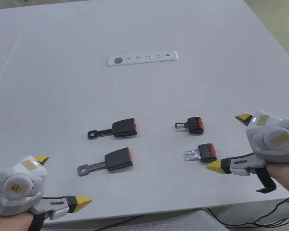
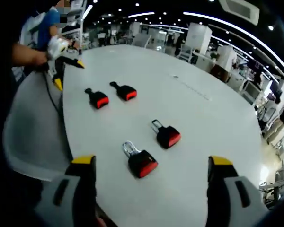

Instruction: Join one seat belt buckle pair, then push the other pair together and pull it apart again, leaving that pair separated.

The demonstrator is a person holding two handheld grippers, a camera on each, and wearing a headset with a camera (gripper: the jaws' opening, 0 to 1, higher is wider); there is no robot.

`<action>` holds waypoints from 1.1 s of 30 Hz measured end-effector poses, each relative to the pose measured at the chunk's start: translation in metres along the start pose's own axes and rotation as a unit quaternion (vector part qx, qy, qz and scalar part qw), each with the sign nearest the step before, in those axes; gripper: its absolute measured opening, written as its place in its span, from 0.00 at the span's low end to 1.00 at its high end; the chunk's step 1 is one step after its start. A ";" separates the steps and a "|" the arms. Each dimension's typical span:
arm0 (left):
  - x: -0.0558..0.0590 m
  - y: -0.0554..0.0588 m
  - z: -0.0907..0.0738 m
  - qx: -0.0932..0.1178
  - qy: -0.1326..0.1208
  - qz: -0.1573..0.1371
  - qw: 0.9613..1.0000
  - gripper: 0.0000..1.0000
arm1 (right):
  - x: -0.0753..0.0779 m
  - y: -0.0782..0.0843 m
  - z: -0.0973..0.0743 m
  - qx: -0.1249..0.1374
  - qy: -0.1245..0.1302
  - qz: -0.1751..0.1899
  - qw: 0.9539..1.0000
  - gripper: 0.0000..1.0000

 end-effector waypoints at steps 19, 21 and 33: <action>-0.002 -0.004 -0.002 0.011 -0.006 0.001 1.000 1.00 | 0.002 -0.009 -0.004 0.004 0.004 -0.006 1.000 1.00; -0.003 -0.005 -0.002 0.012 -0.008 0.001 1.000 1.00 | 0.001 -0.009 -0.004 0.003 0.002 -0.006 1.000 1.00; -0.003 -0.006 0.000 0.013 -0.007 0.005 1.000 1.00 | -0.003 -0.011 0.000 0.002 -0.006 -0.008 1.000 1.00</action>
Point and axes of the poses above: the centre of the closed fingertips' face, and the gripper's own axes: z roughly forward along the fingers, x roughly to its right, y roughly out of its underside, the point moved 7 cm from there along -z, roughly backward along the fingers, and after that the axes turned 3 degrees about y, right-handed, at the moved point
